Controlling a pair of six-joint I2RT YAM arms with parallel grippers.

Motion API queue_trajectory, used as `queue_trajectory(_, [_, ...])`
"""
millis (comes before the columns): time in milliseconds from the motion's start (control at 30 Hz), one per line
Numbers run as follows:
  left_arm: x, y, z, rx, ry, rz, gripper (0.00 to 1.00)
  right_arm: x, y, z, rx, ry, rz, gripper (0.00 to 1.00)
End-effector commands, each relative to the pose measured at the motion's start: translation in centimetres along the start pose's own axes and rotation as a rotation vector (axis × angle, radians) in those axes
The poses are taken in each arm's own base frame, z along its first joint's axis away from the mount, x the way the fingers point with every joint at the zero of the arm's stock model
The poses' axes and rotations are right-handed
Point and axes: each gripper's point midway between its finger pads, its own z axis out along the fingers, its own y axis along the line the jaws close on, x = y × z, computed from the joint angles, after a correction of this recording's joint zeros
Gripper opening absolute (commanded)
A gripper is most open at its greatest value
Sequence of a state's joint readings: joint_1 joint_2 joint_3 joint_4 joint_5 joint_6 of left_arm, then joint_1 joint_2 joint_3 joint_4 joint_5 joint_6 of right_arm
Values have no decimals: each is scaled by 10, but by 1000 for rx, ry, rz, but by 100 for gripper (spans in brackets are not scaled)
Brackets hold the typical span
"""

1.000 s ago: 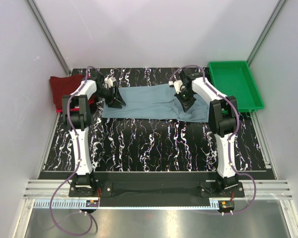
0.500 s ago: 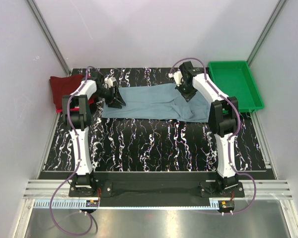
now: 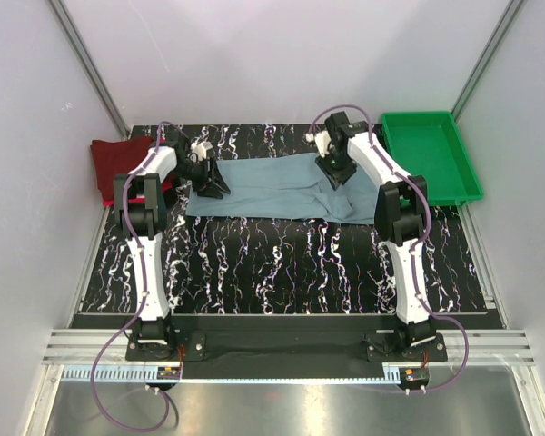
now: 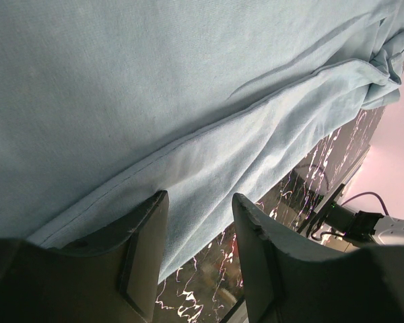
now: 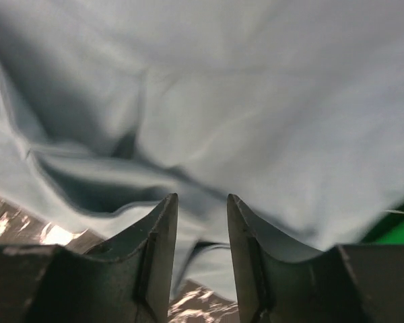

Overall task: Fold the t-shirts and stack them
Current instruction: Fold the tshirt

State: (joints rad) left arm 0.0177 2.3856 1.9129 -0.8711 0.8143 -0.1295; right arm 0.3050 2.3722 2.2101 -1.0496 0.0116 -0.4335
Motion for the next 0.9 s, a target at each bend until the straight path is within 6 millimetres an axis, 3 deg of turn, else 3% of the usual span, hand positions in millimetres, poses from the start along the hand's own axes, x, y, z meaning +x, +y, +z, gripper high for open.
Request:
queue_trajectory(0, [-7, -22, -13, 19, -38, 53, 48, 14, 33, -23, -147, 18, 59, 43])
queue_trajectory(100, [-7, -22, -13, 18, -37, 56, 48, 17, 34, -30, -189, 10, 102, 41])
queue_trajectory(433, [-3, -21, -12, 0, -30, 64, 48, 37, 8, -36, -216, 11, 219, 39])
queue_trajectory(867, [2, -30, -9, -11, -17, 98, 48, 41, 22, -19, -309, 41, 229, 36])
